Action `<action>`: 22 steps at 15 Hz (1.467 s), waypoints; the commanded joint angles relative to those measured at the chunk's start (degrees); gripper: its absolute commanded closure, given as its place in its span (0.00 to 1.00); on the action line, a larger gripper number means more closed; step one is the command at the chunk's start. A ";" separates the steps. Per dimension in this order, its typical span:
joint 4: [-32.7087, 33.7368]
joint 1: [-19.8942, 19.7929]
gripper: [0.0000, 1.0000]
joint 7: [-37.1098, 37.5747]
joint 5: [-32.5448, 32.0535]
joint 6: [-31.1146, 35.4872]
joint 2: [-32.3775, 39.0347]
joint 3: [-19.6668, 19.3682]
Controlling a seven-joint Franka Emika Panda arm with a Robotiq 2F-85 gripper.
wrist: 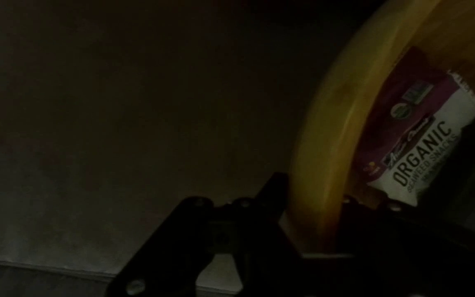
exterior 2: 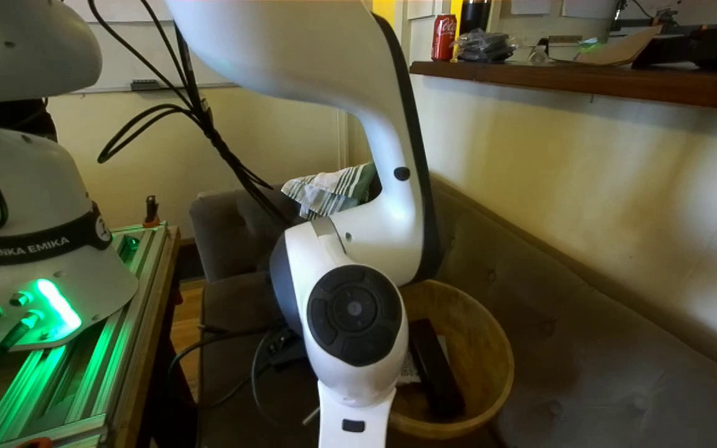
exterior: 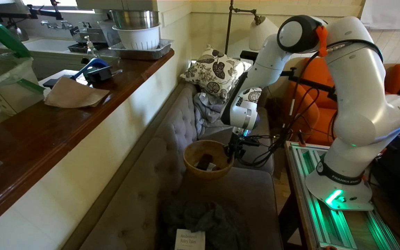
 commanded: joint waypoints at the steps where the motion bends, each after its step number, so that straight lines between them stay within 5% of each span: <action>1: 4.79 -3.05 0.95 -1.20 9.37 -1.30 0.76 3.46; 5: 9.26 -3.18 0.95 -4.67 21.82 -0.44 1.38 2.32; 8: 11.59 -8.73 0.95 -10.10 29.86 6.97 2.79 6.73; 14: 19.80 -14.16 0.95 -31.50 53.50 13.19 5.71 8.36; 18: 22.56 -7.57 0.95 -48.29 67.86 12.25 5.55 1.50; 22: 26.70 7.57 0.95 -60.87 85.60 11.26 6.97 -13.97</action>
